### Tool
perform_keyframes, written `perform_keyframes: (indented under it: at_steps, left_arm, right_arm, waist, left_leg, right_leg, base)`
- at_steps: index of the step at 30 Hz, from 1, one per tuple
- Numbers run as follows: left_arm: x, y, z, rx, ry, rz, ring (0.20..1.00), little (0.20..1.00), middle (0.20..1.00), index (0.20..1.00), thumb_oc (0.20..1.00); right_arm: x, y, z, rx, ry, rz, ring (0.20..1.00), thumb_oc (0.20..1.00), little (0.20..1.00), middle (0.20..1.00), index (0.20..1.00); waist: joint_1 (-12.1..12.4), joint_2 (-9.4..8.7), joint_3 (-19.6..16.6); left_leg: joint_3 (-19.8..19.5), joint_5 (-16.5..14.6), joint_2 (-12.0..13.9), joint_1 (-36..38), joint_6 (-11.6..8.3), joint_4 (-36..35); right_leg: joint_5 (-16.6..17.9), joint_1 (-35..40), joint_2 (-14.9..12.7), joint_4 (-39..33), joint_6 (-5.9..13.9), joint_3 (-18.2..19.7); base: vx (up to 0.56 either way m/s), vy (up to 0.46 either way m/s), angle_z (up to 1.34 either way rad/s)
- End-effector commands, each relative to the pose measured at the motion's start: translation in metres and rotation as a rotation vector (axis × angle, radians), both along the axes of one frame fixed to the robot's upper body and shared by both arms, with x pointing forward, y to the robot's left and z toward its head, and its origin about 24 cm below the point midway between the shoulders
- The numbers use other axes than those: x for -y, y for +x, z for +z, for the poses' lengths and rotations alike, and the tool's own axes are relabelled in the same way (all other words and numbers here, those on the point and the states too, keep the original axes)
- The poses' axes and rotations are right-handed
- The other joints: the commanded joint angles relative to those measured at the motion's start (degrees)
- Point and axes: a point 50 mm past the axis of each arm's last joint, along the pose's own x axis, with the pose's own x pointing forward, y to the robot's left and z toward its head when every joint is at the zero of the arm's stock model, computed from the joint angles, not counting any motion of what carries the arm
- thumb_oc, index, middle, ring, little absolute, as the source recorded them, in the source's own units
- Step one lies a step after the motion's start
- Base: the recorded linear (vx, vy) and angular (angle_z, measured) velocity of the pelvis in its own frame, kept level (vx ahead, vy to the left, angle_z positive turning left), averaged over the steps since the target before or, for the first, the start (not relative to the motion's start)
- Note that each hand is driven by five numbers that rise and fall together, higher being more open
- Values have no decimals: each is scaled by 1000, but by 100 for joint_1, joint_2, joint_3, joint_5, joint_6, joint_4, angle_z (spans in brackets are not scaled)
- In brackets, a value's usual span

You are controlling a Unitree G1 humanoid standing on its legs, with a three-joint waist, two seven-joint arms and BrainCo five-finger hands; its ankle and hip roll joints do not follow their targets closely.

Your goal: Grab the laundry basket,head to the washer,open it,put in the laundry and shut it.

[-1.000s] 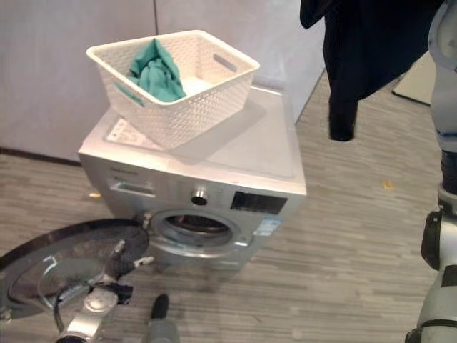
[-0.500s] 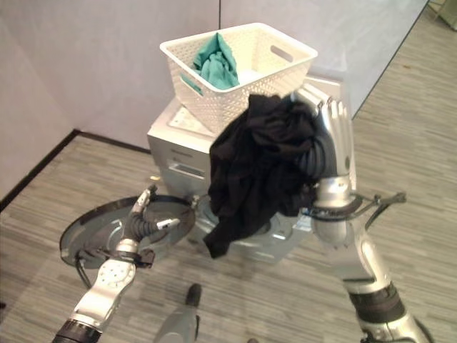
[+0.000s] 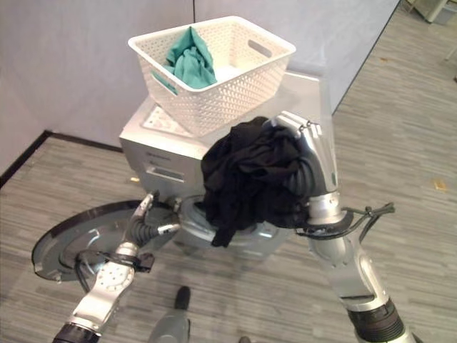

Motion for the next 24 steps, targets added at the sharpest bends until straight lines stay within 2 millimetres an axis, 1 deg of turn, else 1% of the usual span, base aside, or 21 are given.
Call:
perform_keyframes:
  at_steps: [1, 2, 3, 4, 5, 6, 7, 8, 9, 10, 12, 13, 14, 17, 20, 24]
  left_arm:
    - [19, -2, 9, 22, -88, -123, 1000, 1000, 1000, 1000, 1000]
    - [19, -1, 9, 21, -89, -124, 1000, 1000, 1000, 1000, 1000]
    - [32, -1, 9, 13, -112, -170, 1000, 1000, 1000, 1000, 1000]
    - [32, 0, 8, 13, -113, -171, 1000, 1000, 1000, 1000, 1000]
    - [40, 1, 8, 10, -115, -202, 1000, 1000, 1000, 1000, 1000]
    - [57, 5, 9, 10, -110, -261, 1000, 1000, 1000, 1000, 1000]
    - [58, 6, 9, 11, -110, -262, 1000, 1000, 1000, 1000, 1000]
    - [65, 8, 9, 9, -107, -285, 1000, 1000, 1000, 1000, 1000]
    - [87, 14, 14, 13, -116, -345, 1000, 1000, 1000, 1000, 1000]
    - [87, 15, 14, 14, -117, -346, 1000, 1000, 1000, 1000, 1000]
    - [99, 18, 14, -20, -178, -366, 1000, 1000, 1000, 1000, 1000]
    - [107, 20, 18, -17, -202, -386, 1000, 1000, 1000, 1000, 1000]
    - [107, 20, 18, -17, -202, -386, 1000, 1000, 1000, 1000, 1000]
    - [118, 24, 22, -23, -235, -397, 1000, 1000, 1000, 1000, 1000]
    - [121, 27, 24, -18, -246, -391, 1000, 1000, 1000, 1000, 1000]
    - [129, 30, 24, -34, -313, -370, 1000, 1000, 1000, 1000, 1000]
  right_arm:
    - [-8, -16, 13, 67, 64, 116, 200, 200, 200, 200, 200]
    - [-7, -16, 13, 66, 64, 115, 200, 200, 200, 200, 200]
    - [-11, -16, 8, 34, 65, 138, 200, 200, 200, 200, 200]
    - [-11, -16, 8, 34, 65, 137, 200, 200, 200, 200, 200]
    - [-13, -17, 6, 22, 69, 152, 200, 200, 200, 200, 200]
    - [-18, -14, 2, -7, 79, 175, 200, 200, 200, 200, 200]
    - [-18, -14, 2, -6, 79, 173, 200, 200, 200, 200, 200]
    - [-20, -13, 1, -16, 83, 184, 200, 200, 200, 200, 200]
    - [-27, -9, -2, -38, 84, 196, 200, 200, 200, 200, 200]
    - [-27, -8, -2, -37, 84, 195, 200, 200, 200, 200, 200]
    - [-33, -5, -2, -50, 85, 205, 200, 200, 200, 200, 200]
    - [-38, -4, -2, -61, 95, 228, 200, 200, 200, 200, 200]
    - [-38, -4, -2, -60, 95, 228, 200, 200, 200, 200, 200]
    - [-47, -1, -1, -68, 109, 254, 200, 200, 200, 200, 200]
    - [-49, 0, -1, -70, 123, 256, 200, 200, 200, 200, 200]
    - [-50, 1, -2, -83, 161, 256, 200, 200, 200, 200, 200]
  waist:
    - [-185, 179, -372]
    - [-182, 182, -376]
    - [-216, 185, -372]
    - [-212, 189, -372]
    - [-231, 189, -361]
    - [-264, 187, -346]
    - [-260, 191, -339]
    - [-275, 197, -338]
    - [-318, 216, -309]
    - [-318, 220, -302]
    - [-341, 243, -281]
    - [-356, 271, -260]
    - [-358, 271, -253]
    - [-379, 321, -212]
    - [-395, 342, -194]
    - [-433, 369, -157]
  left_leg:
    - [-47, -148, 383, -239, -71, -130]
    - [-49, -150, 383, -241, -72, -127]
    - [-31, -145, 403, -257, -94, -112]
    - [-33, -147, 403, -258, -95, -110]
    - [-23, -143, 416, -273, -109, -95]
    - [4, -135, 442, -291, -135, -75]
    - [2, -135, 442, -293, -137, -73]
    - [9, -132, 447, -294, -144, -68]
    - [26, -121, 460, -292, -163, -79]
    - [25, -120, 460, -292, -163, -81]
    - [34, -109, 463, -287, -166, -93]
    - [34, -99, 465, -273, -166, -103]
    - [33, -98, 465, -271, -167, -104]
    - [49, -80, 460, -238, -179, -126]
    - [49, -64, 458, -233, -185, -141]
    - [54, -47, 448, -237, -186, -147]
  right_leg:
    - [-458, -380, 116, 275, -399, 193]
    - [-457, -379, 117, 273, -399, 192]
    - [-454, -359, 118, 251, -396, 196]
    - [-452, -356, 119, 246, -397, 193]
    - [-450, -347, 120, 236, -398, 187]
    - [-449, -337, 127, 230, -399, 182]
    - [-449, -337, 129, 229, -400, 180]
    - [-450, -336, 132, 232, -403, 181]
    - [-463, -317, 138, 230, -406, 172]
    - [-464, -316, 138, 230, -407, 170]
    - [-466, -316, 143, 231, -411, 165]
    - [-472, -312, 148, 237, -419, 152]
    - [-473, -311, 149, 238, -420, 151]
    - [-488, -285, 159, 239, -437, 125]
    - [-495, -270, 164, 241, -447, 111]
    - [-500, -235, 176, 227, -464, 63]
  base:
    - [0, 0, 0]
    - [0, 0, 0]
    - [0, 0, 0]
    - [0, 0, 0]
    - [0, 0, 0]
    - [0, 0, 0]
    - [0, 0, 0]
    - [8, -33, 2]
    - [8, -32, 3]
    - [4, -35, 4]
    - [5, -27, 4]
    - [10, -32, 2]
    - [13, -32, 2]
    - [13, -23, 1]
    - [4, -9, 1]
    - [11, -25, 6]
